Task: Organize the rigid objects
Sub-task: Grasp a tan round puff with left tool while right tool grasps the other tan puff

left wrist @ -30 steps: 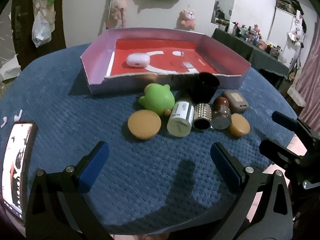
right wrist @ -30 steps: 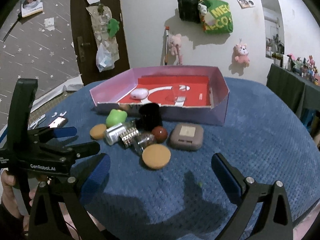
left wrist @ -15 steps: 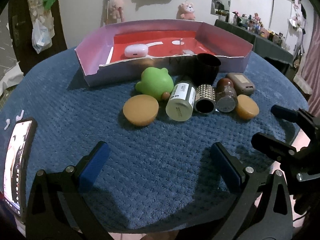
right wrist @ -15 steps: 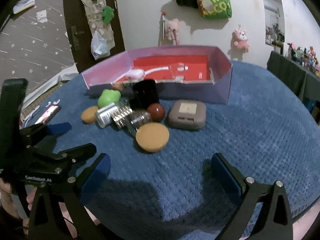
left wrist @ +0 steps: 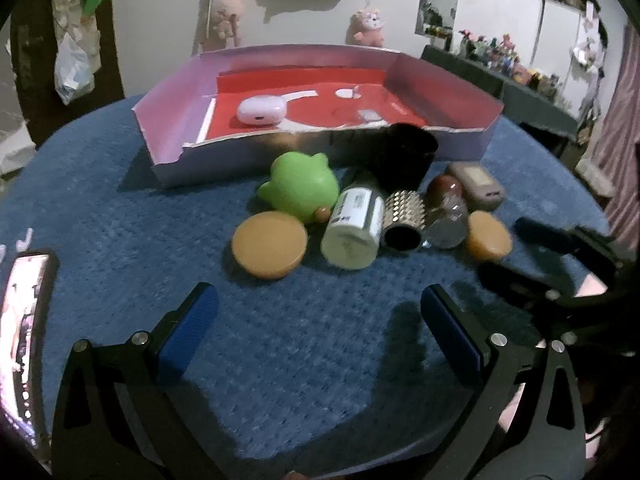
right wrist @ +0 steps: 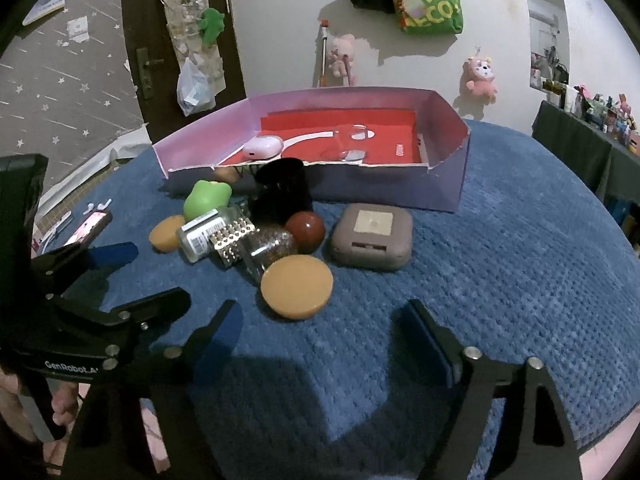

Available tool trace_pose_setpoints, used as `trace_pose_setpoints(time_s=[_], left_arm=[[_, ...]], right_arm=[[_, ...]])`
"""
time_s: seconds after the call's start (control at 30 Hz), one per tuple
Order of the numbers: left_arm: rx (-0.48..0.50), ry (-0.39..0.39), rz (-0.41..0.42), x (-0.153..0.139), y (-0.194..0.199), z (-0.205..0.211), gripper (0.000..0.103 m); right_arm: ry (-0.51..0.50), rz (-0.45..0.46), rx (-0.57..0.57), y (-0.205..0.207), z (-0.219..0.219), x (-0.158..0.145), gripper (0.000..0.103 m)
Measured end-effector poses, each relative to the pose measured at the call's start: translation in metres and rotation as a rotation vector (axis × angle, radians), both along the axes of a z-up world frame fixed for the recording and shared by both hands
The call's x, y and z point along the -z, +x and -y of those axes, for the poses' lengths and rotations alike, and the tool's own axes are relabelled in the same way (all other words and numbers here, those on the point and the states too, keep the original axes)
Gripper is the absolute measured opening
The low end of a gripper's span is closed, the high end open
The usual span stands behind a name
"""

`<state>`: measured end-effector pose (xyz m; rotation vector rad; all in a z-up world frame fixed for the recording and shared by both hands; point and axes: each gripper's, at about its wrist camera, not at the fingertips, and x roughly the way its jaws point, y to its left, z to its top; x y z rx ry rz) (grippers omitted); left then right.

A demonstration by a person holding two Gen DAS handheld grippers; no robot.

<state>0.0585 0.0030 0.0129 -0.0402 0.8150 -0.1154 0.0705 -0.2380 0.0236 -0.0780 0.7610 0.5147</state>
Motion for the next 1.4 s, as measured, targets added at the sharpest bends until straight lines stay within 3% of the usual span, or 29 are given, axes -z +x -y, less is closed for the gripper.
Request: trace_pose_setpoints(time_s=[0.33, 0.5, 0.73, 0.87, 1.03, 1.17, 1.4], left_arm=[[0.003, -0.035, 0.023, -0.005, 0.004, -0.021, 0.102], [-0.015, 0.01, 0.024, -0.002, 0.01, -0.026, 0.086], [-0.018, 0.017, 0.026, 0.001, 0.018, -0.028, 0.077], [-0.023, 0.016, 0.038, 0.001, 0.02, -0.029, 0.059], [0.005, -0.022, 0.043, -0.001, 0.024, -0.029, 0.036], [0.004, 0.038, 0.06, -0.001, 0.02, -0.018, 0.036], [0.01, 0.018, 0.075, -0.01, 0.011, -0.017, 0.036]], right_arm=[[0.0, 0.007, -0.039, 0.003, -0.009, -0.001, 0.071], [0.0, 0.013, -0.04, 0.006, -0.008, -0.001, 0.067], [-0.005, 0.025, -0.043, 0.008, -0.013, 0.0, 0.062], [-0.002, 0.025, -0.055, 0.008, -0.016, 0.0, 0.046], [0.007, 0.021, -0.061, 0.007, -0.015, -0.001, 0.04], [0.014, 0.015, -0.061, 0.007, -0.014, -0.001, 0.04], [0.011, 0.048, -0.077, 0.001, -0.015, -0.007, 0.04]])
